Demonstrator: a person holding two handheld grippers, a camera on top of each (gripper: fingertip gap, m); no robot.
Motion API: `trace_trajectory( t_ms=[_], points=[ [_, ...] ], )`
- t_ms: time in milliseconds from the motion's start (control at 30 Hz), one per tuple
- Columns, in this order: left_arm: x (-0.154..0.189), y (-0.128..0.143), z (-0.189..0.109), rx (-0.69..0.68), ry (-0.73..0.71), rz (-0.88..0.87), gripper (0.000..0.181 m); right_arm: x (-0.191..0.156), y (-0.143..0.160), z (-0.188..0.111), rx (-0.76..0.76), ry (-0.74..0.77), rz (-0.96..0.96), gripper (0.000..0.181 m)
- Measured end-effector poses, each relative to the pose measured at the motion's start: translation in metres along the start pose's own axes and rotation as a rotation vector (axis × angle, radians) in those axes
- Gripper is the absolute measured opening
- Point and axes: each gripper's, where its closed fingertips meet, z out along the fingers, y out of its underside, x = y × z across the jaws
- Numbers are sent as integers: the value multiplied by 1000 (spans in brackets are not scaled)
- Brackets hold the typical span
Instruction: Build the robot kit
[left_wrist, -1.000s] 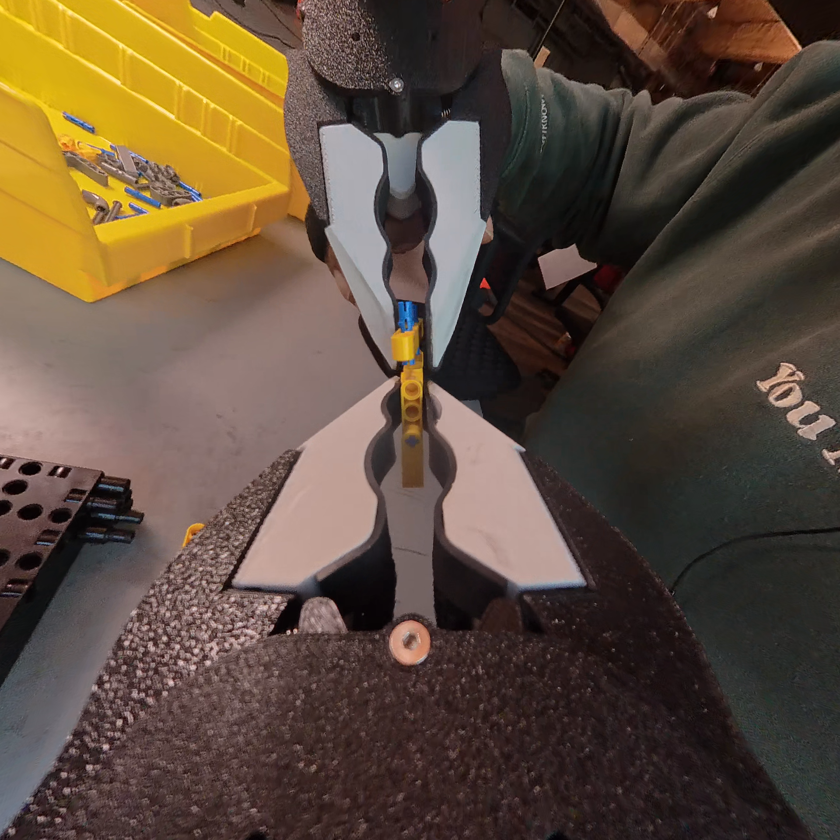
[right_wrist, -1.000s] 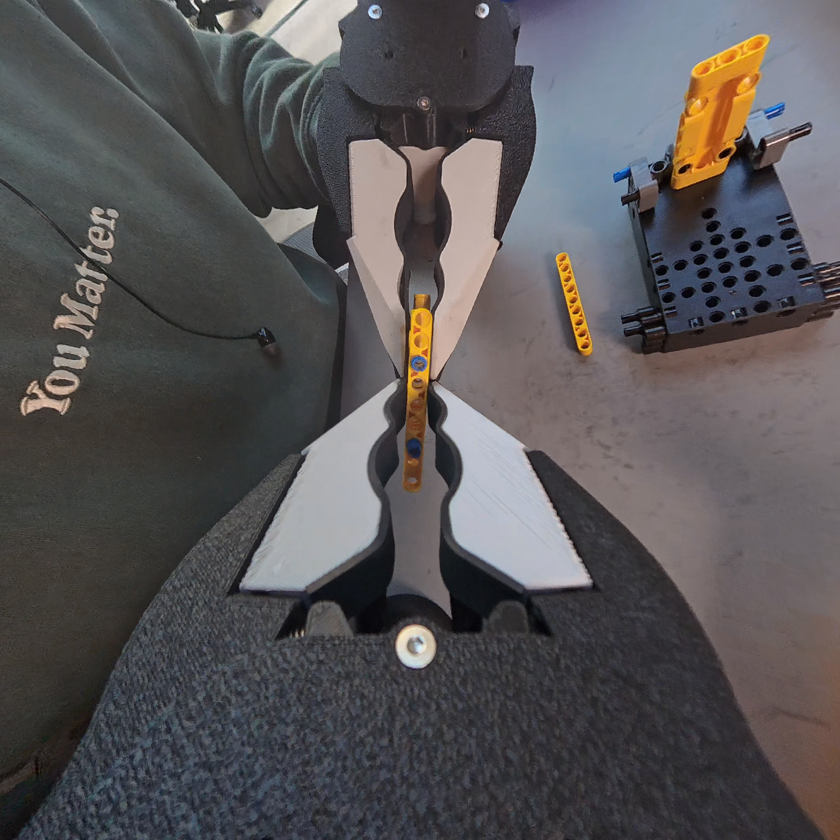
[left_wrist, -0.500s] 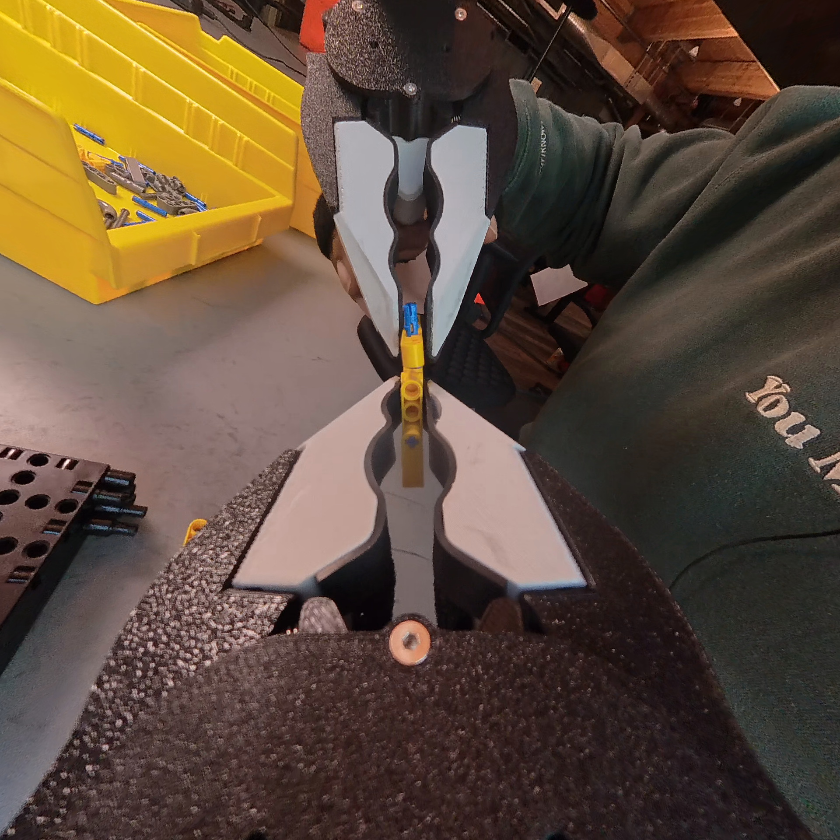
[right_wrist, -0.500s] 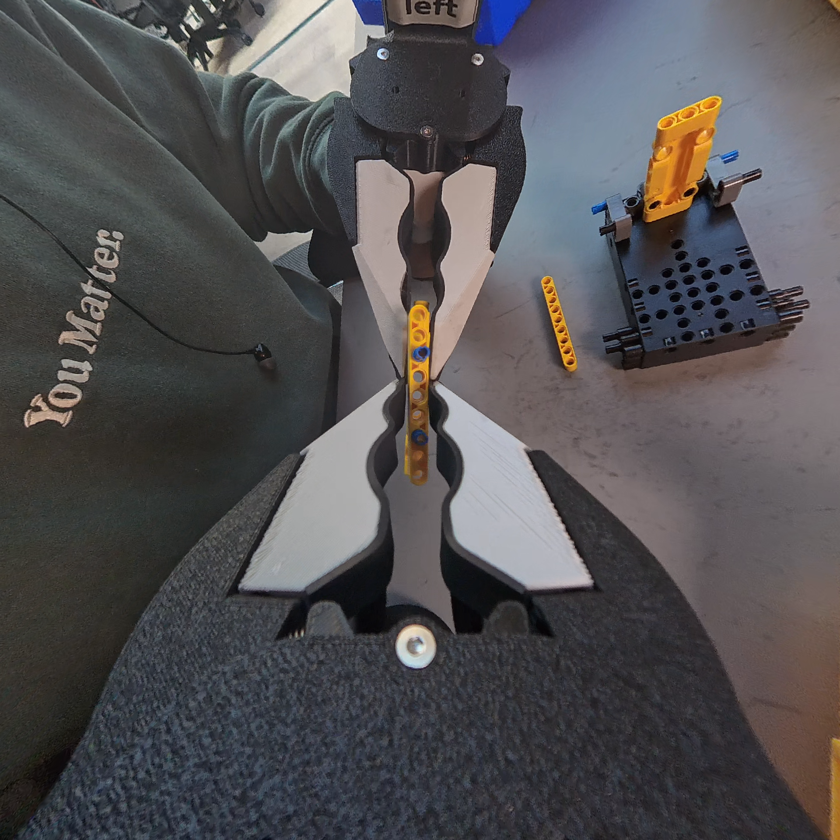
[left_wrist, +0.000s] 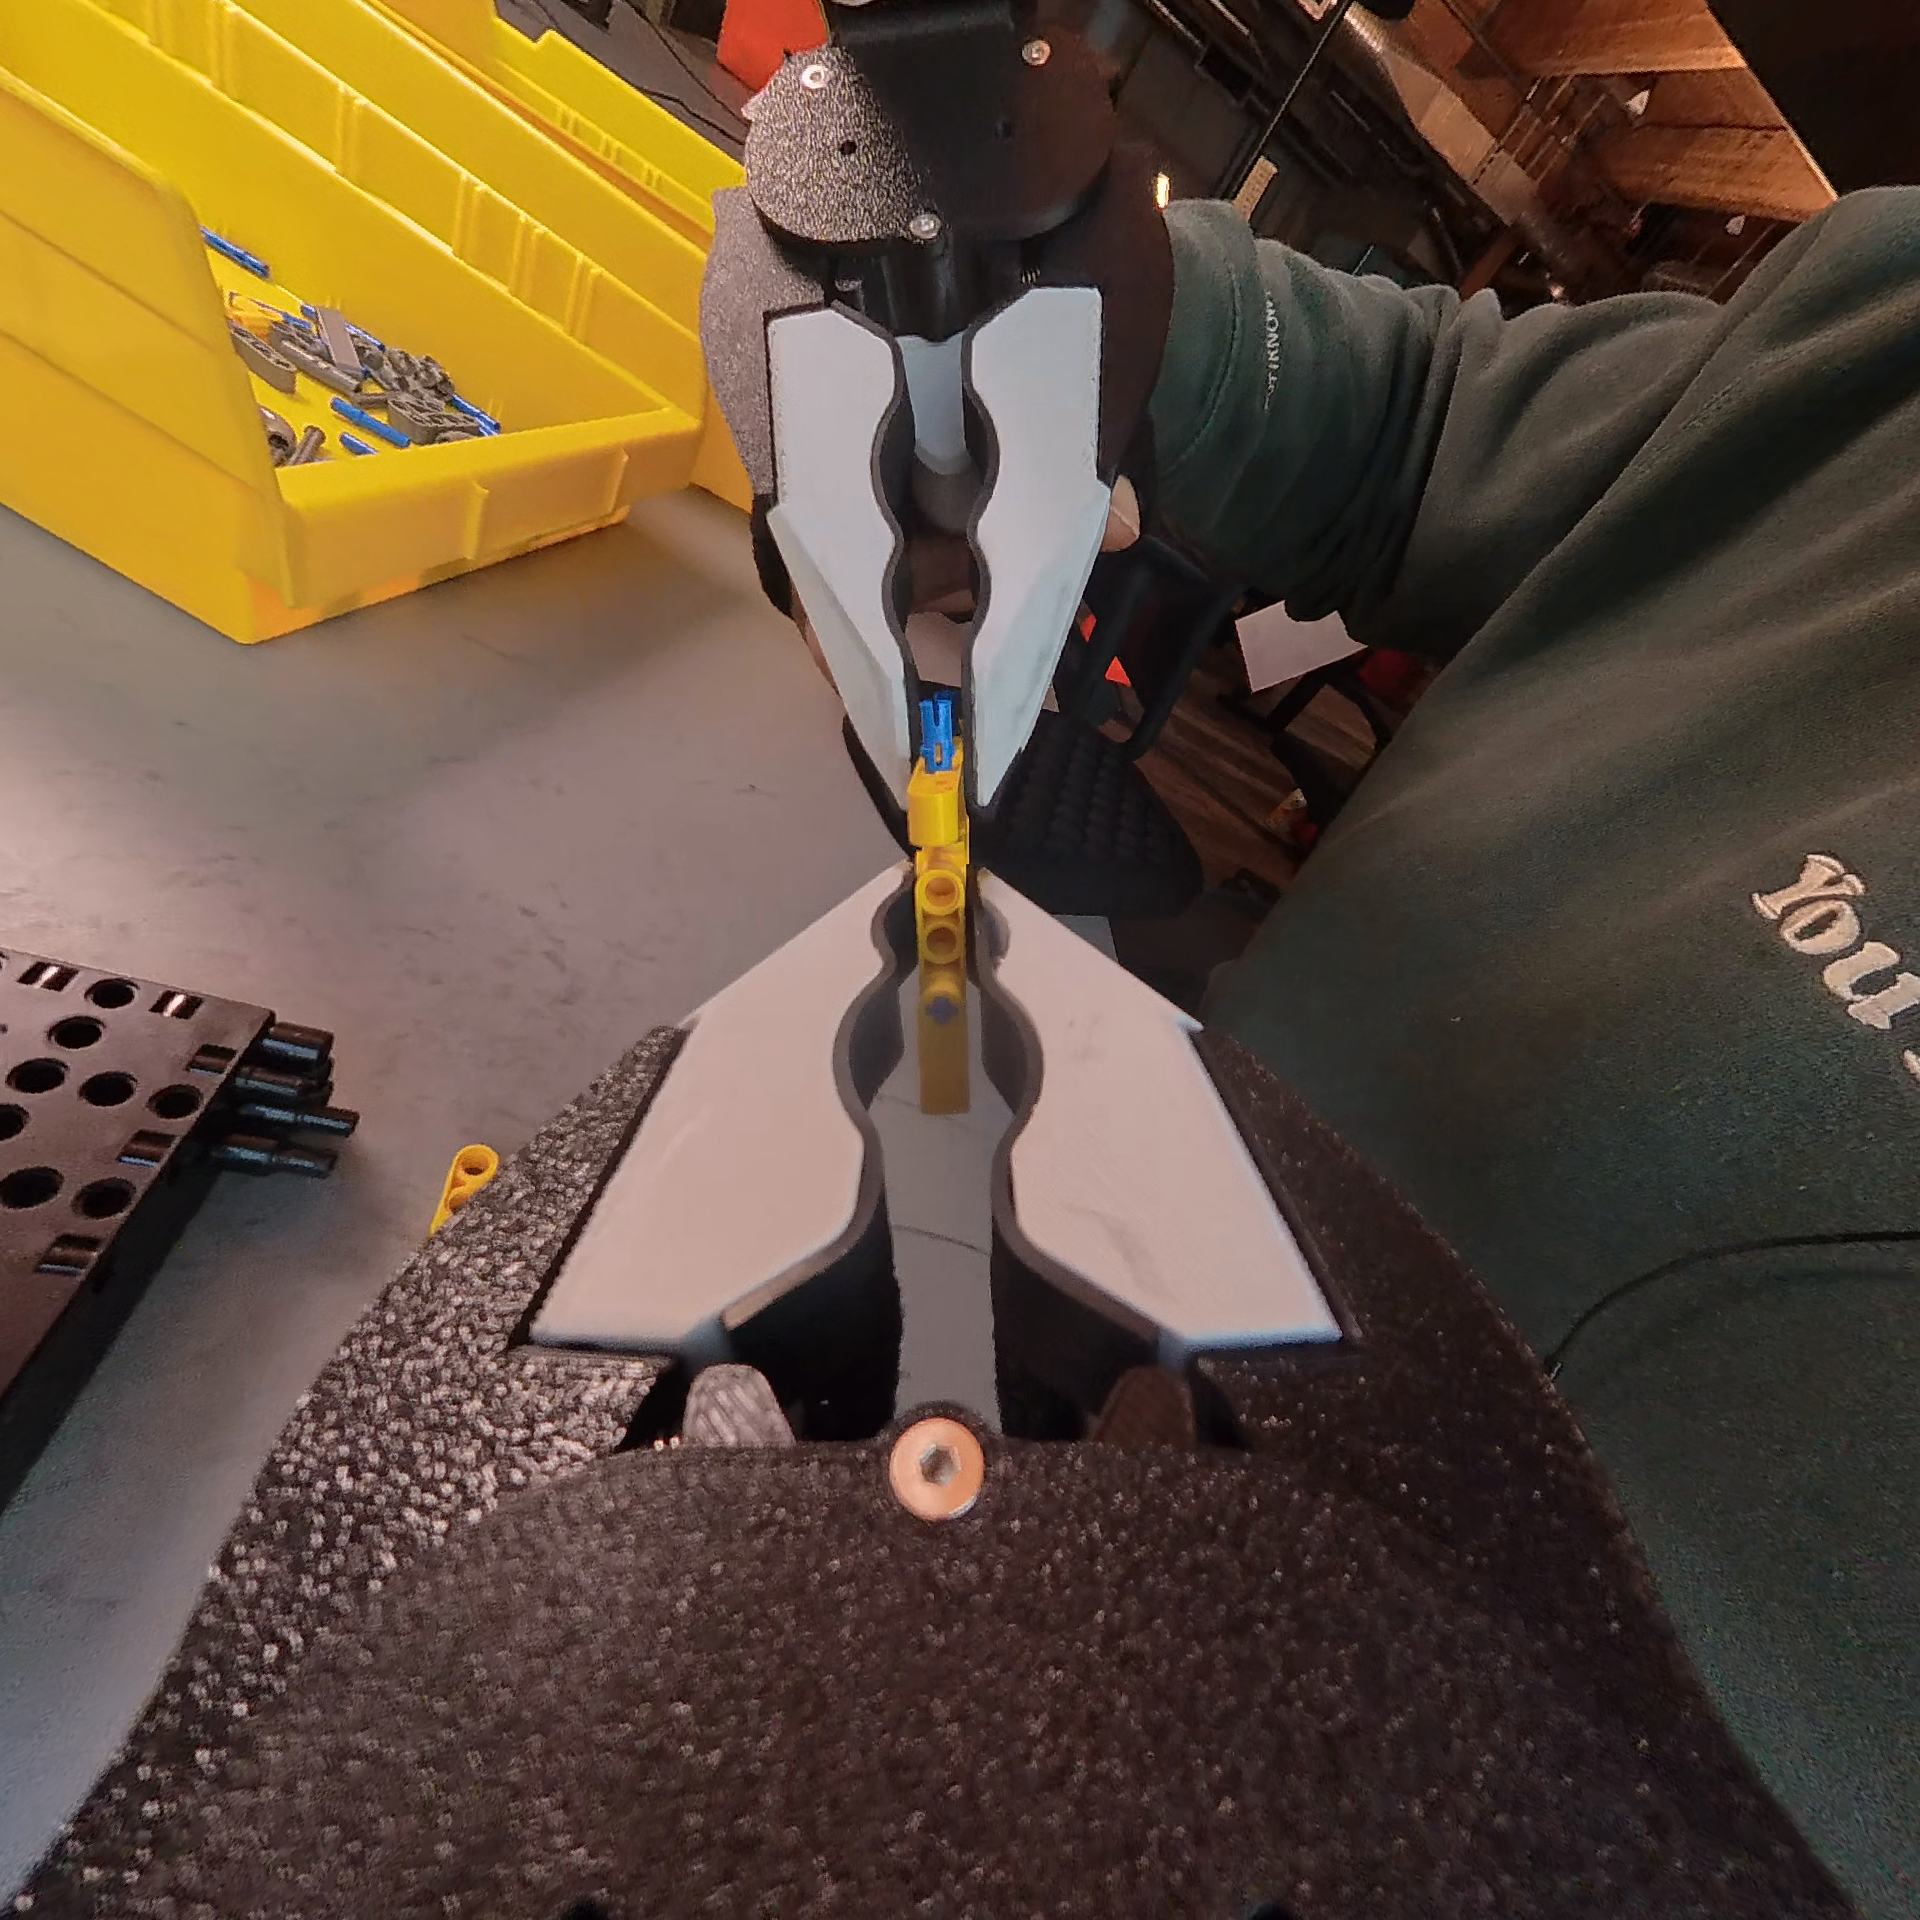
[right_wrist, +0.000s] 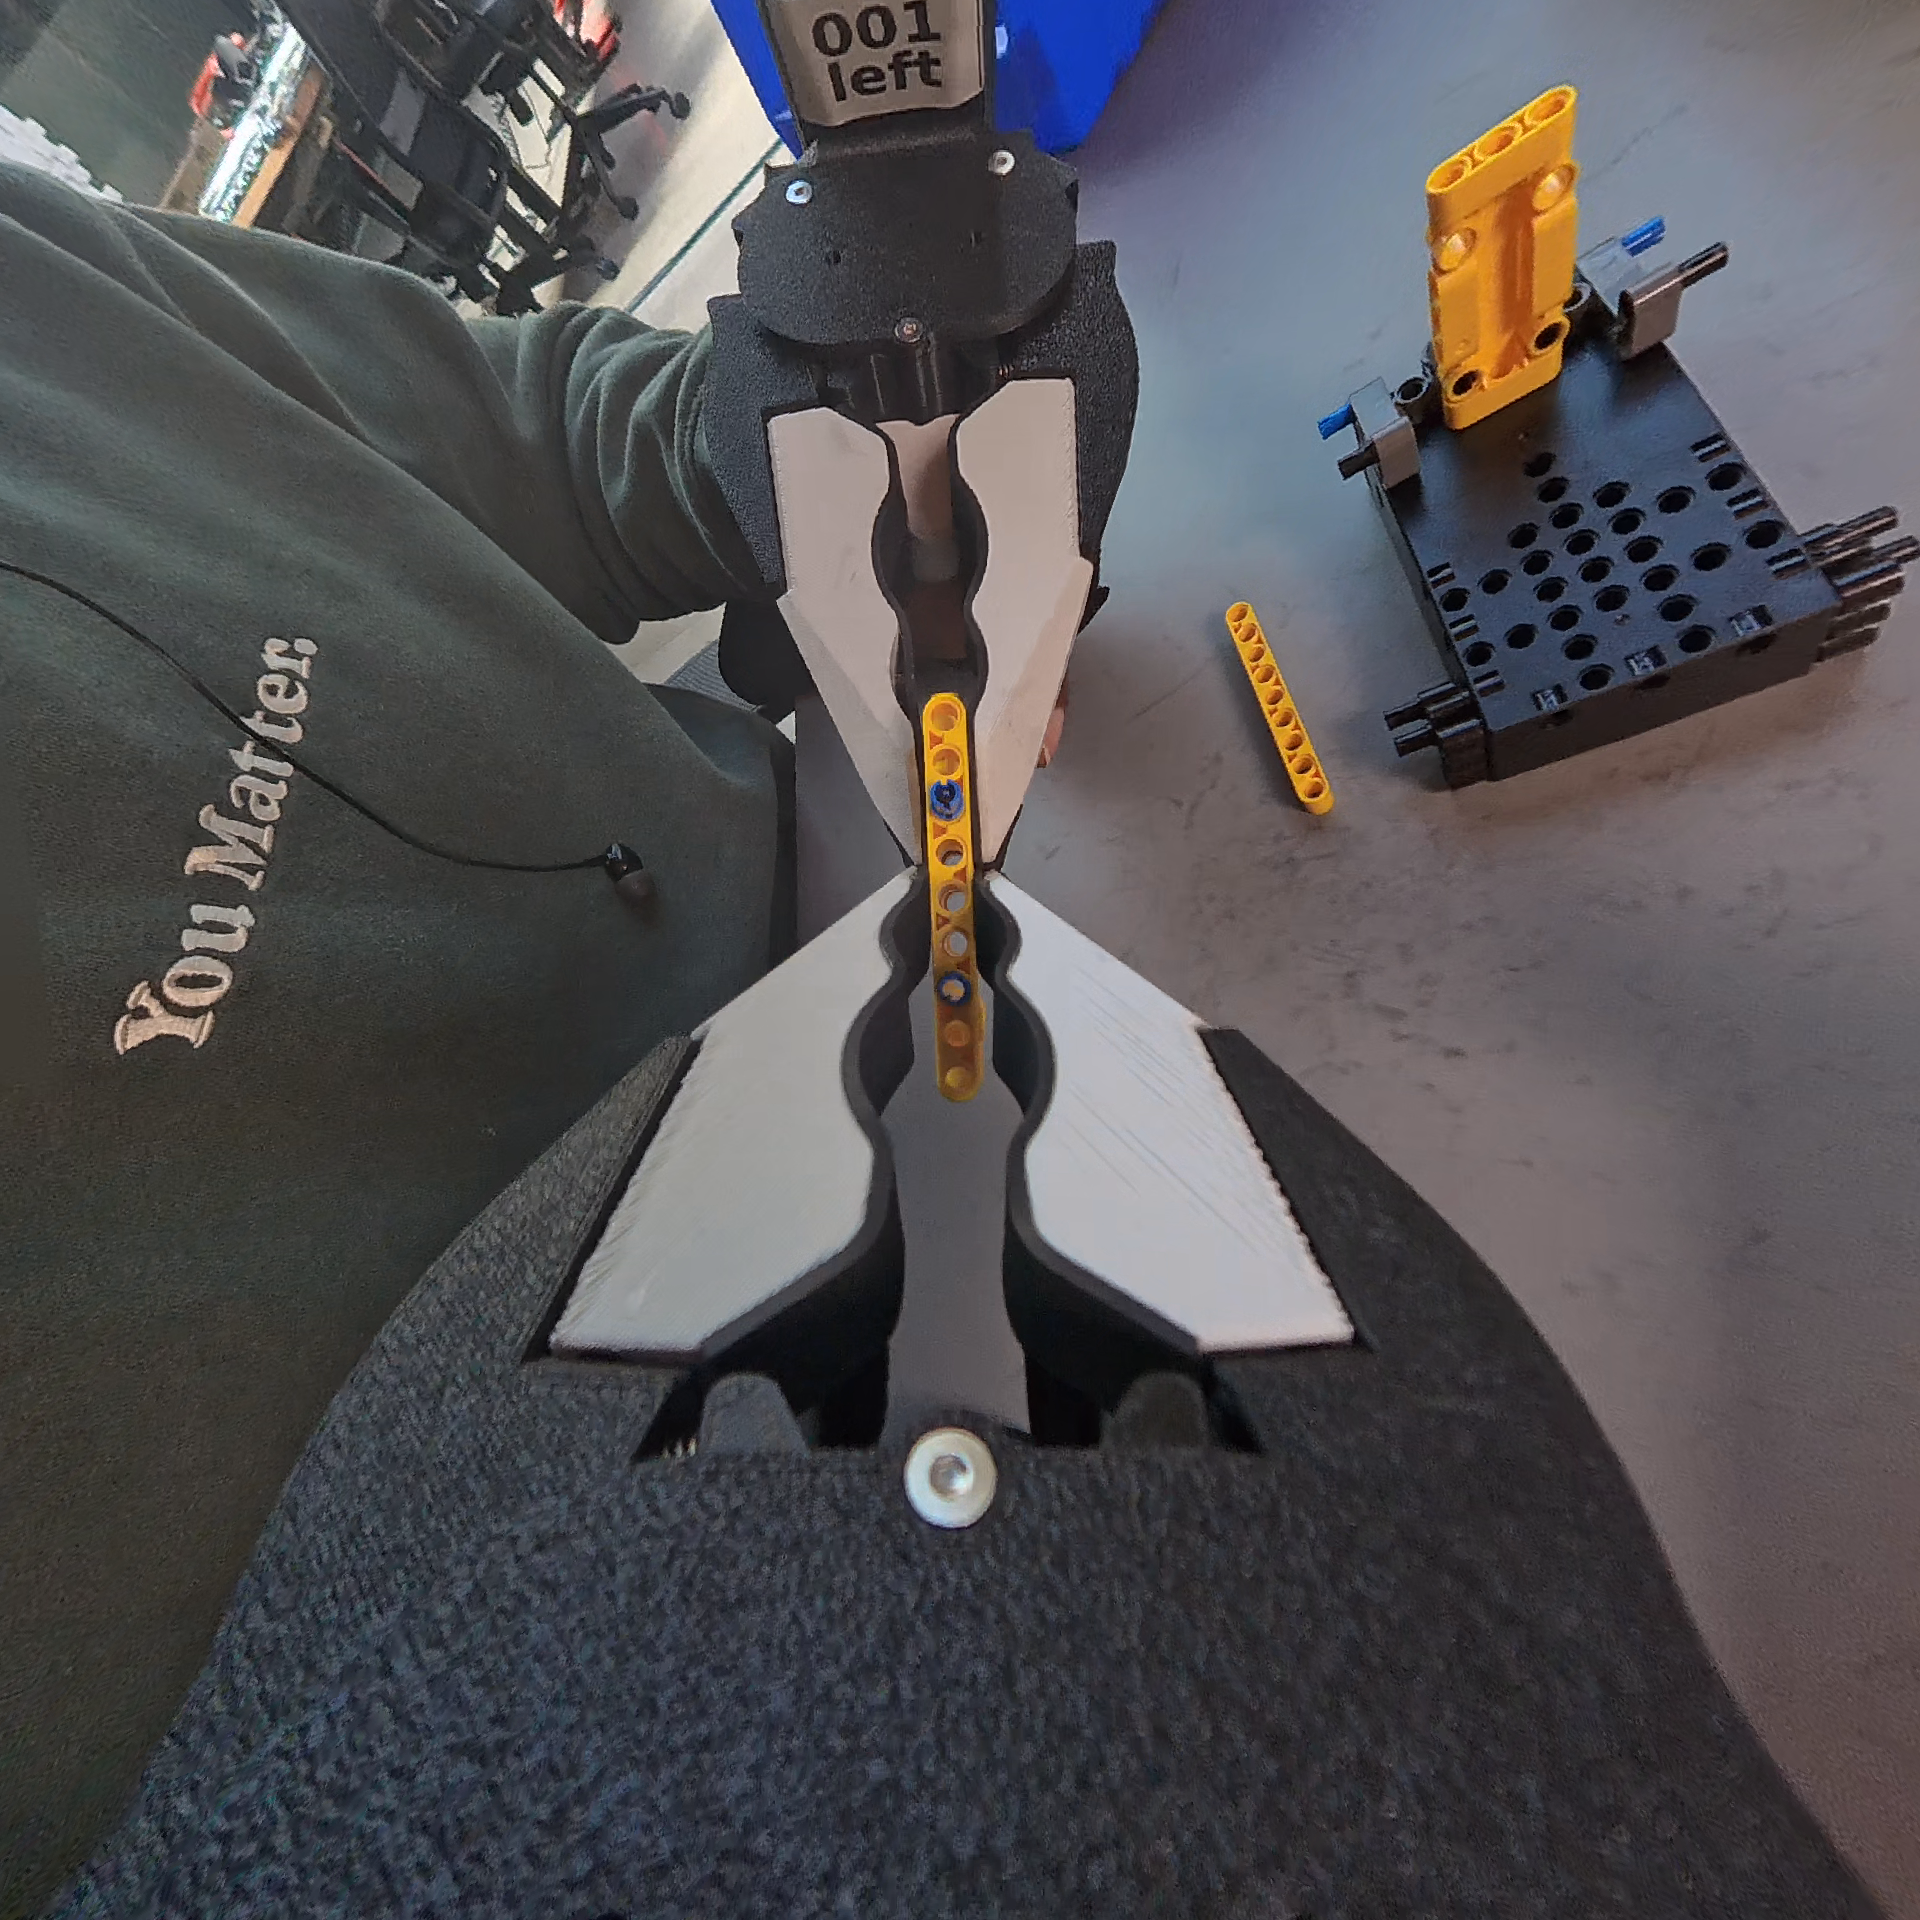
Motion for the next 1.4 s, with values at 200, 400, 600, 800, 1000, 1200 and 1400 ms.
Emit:
trace_trajectory(
  t_ms=[200,400,600,800,1000,1200,1400],
  points=[
    [-10,8,2,-56,-54,-20,8,10,6,4,19,0,37,7],
    [-11,5,1,-49,-24,-40,6,11,4,4,99,-44,1,7],
    [-9,-6,1,8,5,-23,6,10,4,2,33,-3,-87,8],
    [-6,-14,-2,62,17,3,6,5,1,3,-16,2,-145,8],
    [2,-23,-5,131,52,24,9,0,-6,-1,-54,25,-189,7],
    [7,-30,-11,171,59,30,12,-7,-7,0,-85,36,-191,7],
    [9,-30,-9,139,-35,154,7,-8,-8,2,-114,88,-217,7]
  ],
)
